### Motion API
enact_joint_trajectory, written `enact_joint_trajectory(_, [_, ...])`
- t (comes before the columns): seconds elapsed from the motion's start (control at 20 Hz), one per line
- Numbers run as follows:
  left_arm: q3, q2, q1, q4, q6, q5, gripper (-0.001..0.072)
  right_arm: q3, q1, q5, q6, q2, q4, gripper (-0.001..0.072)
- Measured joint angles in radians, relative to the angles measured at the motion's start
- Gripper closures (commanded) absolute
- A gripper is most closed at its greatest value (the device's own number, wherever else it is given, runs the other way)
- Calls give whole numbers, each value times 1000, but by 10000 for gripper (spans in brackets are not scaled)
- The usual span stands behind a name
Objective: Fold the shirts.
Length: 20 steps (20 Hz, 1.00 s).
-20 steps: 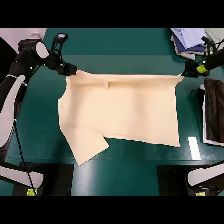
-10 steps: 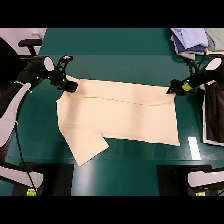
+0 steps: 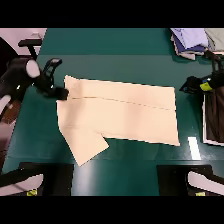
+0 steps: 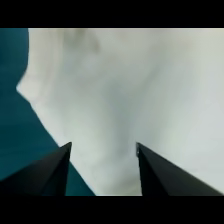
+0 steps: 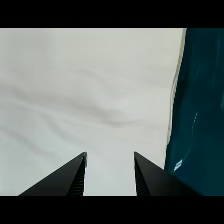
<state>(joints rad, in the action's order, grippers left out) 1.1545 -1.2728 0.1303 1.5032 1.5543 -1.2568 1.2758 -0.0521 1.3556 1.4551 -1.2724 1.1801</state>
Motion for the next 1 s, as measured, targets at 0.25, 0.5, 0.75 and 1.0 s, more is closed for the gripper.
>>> enact_joint_trajectory(0.25, [-409, 307, 0, -35, 168, -1, 221, -147, -16, -39, -1, 172, -7, 357])
enact_joint_trajectory(0.5, [-628, 463, 0, -139, 268, 69, 220, -211, -18, -65, -2, 237, -32, 357])
enact_joint_trajectory(0.75, [-719, 497, 0, -212, 297, 188, 221, -223, -18, -69, -8, 249, -71, 357])
enact_joint_trajectory(1.0, [-772, 506, -1, -306, 299, 294, 222, -226, -18, -69, -10, 251, -84, 357])
